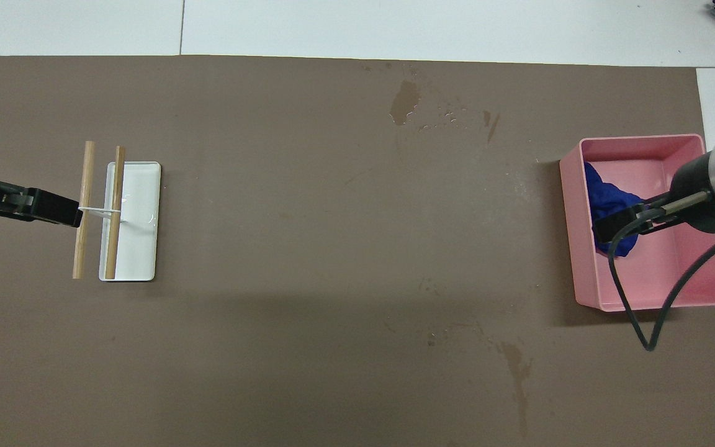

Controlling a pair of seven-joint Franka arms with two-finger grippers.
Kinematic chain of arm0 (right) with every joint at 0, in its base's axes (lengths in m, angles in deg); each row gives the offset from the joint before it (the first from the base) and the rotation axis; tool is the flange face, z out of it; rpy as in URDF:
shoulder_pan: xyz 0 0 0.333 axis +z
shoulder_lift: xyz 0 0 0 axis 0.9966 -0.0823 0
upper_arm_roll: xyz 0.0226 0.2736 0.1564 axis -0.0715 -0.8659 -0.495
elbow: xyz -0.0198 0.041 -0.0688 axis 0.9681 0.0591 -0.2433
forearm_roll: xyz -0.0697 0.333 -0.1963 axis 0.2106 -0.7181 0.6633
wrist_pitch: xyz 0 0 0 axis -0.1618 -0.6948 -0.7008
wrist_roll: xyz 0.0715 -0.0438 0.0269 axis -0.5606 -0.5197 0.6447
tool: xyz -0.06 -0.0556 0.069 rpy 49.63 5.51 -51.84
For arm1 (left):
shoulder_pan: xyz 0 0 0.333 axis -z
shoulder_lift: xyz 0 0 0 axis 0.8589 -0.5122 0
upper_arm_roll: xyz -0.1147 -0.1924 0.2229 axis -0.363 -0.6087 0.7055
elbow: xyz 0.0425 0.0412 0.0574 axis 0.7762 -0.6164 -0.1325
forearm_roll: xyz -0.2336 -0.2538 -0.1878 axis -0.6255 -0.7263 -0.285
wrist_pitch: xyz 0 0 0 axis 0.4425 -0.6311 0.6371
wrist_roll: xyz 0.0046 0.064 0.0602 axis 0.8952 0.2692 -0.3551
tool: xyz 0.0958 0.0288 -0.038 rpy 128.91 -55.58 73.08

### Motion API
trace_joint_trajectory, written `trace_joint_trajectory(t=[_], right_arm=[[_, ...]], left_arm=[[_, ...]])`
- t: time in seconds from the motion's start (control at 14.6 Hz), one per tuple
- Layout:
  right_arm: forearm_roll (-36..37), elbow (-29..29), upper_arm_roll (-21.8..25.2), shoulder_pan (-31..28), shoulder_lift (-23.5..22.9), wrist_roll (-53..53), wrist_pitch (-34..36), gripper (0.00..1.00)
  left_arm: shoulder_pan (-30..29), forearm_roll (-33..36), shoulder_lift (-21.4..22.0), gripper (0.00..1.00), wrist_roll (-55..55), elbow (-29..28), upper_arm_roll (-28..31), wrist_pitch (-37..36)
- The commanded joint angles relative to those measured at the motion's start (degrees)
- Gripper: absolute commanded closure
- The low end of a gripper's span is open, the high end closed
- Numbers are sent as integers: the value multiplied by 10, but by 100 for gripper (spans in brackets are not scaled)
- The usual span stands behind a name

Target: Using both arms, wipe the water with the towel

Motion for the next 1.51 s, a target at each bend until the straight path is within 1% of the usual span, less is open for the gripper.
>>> trace_joint_trajectory(t=[0.0,0.21,1.03,1.24,1.44], right_arm=[[-15,-17,14,3,14,14,-10,0],[-14,-17,28,13,13,46,-10,0],[-6,-18,29,-1,9,44,-16,0],[15,-14,29,-2,9,45,-17,0],[14,-15,29,-8,9,42,-17,0]], left_arm=[[3,2,8,0,1,-8,4,-3],[3,2,8,0,1,-8,4,-3],[3,2,8,0,1,-8,4,-3],[3,2,8,0,1,-8,4,-3],[3,2,8,0,1,-8,4,-3]])
